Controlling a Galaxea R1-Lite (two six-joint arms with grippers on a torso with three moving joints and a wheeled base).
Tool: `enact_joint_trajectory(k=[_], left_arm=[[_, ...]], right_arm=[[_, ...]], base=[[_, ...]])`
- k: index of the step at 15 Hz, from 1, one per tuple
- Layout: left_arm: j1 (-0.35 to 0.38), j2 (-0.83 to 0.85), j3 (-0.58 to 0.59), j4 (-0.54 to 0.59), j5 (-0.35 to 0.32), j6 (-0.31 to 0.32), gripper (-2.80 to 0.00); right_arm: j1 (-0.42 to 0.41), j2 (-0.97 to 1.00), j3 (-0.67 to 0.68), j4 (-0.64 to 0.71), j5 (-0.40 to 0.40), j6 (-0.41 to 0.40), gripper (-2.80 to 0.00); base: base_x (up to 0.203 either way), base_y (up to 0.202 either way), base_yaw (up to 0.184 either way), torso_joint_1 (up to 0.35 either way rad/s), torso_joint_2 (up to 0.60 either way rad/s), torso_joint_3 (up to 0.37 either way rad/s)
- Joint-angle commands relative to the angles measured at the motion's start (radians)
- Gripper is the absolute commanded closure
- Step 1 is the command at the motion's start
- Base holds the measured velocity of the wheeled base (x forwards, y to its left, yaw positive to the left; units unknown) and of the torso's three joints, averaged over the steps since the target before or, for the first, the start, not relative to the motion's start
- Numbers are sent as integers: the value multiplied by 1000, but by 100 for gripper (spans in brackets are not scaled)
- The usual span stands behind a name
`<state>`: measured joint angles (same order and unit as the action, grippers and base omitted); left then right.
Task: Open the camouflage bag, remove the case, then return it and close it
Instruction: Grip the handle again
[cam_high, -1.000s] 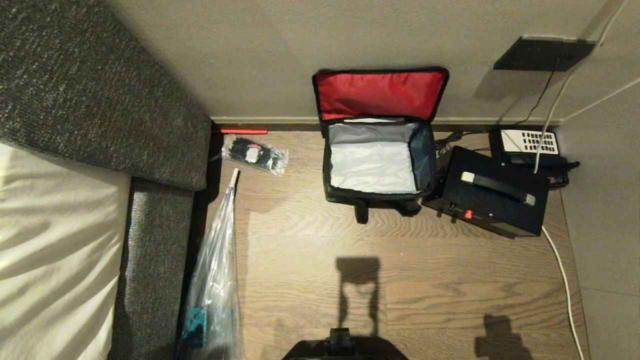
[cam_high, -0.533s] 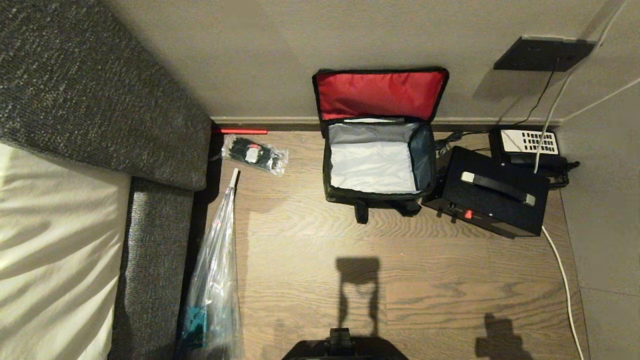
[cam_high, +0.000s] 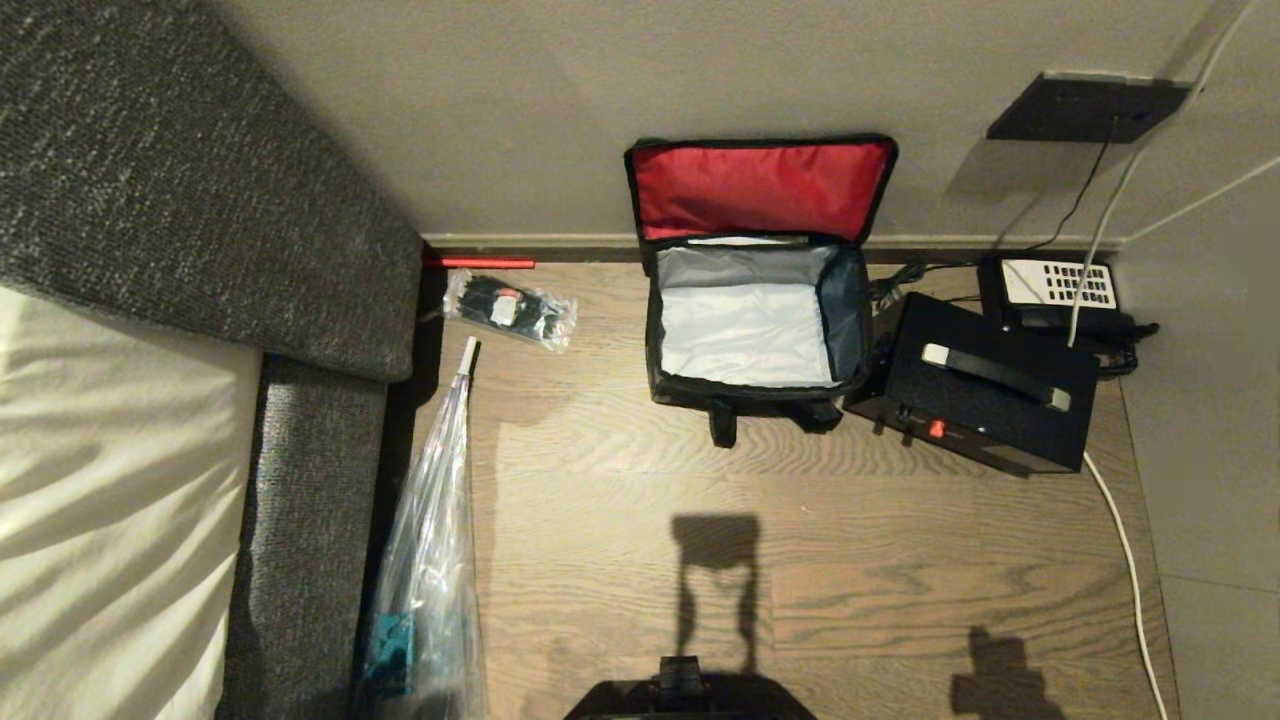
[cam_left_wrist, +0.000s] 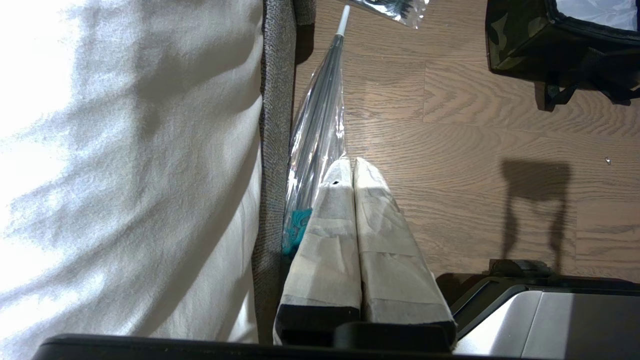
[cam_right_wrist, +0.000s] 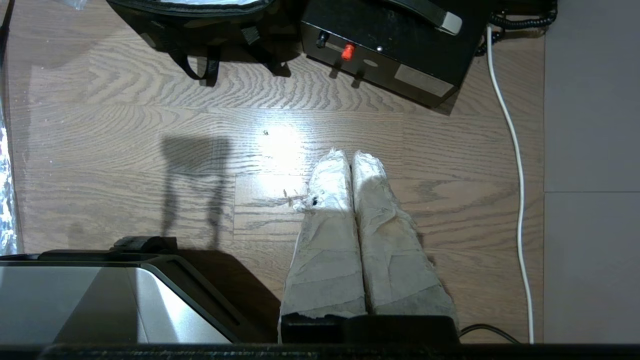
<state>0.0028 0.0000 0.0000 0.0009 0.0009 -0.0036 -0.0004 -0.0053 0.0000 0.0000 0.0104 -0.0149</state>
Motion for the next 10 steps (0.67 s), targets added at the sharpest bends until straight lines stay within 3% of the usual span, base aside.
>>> enact_joint_trajectory(k=[1,10], left_arm=[[0,0,0,0,1,0,0],[0,0,0,1,1,1,0]], right_arm=[[0,5,0,0,0,0,0],[0,5,0,0,0,0,0]], base=[[0,0,0,0,0,0],[0,0,0,0,0,0]])
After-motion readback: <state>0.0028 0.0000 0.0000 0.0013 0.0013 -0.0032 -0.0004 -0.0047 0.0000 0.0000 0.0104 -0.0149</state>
